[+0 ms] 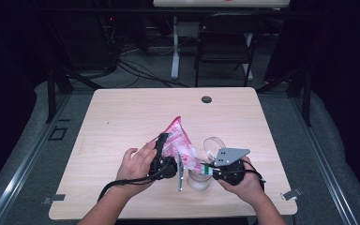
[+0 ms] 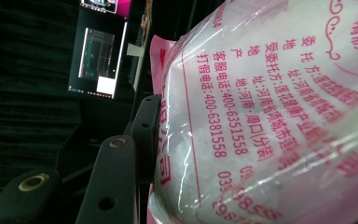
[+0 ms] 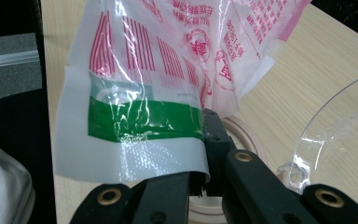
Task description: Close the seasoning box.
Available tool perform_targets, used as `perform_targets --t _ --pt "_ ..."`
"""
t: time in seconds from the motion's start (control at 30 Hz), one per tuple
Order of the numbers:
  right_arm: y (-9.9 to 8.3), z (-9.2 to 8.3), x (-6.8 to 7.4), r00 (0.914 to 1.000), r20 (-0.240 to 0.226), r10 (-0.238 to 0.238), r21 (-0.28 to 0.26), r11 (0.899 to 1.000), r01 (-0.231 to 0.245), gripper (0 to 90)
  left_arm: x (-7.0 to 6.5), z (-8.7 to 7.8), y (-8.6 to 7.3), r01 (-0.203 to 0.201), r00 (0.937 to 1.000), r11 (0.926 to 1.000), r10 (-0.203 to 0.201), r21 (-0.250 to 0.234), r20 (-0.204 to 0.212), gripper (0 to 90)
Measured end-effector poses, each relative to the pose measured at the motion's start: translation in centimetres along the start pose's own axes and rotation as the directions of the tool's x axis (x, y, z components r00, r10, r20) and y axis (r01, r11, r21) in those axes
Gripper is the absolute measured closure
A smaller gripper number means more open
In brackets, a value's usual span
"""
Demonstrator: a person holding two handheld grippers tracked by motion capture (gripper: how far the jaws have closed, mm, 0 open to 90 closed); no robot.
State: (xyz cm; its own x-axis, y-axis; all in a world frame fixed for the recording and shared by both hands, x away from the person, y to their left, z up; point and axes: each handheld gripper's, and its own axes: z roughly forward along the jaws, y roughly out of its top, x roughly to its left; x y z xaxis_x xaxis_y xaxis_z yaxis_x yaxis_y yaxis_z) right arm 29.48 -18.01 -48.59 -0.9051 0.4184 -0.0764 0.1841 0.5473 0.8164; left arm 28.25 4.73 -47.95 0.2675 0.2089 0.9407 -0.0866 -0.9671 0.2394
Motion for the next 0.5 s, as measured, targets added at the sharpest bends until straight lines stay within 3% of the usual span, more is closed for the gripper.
perform_targets --t 0.5 --pt "-0.01 -0.04 -0.05 1.0 0.001 -0.002 -0.001 1.0 0.002 89.6 0.09 -0.01 0.05 -0.001 1.0 1.0 0.001 -0.008 -0.005 59.8"
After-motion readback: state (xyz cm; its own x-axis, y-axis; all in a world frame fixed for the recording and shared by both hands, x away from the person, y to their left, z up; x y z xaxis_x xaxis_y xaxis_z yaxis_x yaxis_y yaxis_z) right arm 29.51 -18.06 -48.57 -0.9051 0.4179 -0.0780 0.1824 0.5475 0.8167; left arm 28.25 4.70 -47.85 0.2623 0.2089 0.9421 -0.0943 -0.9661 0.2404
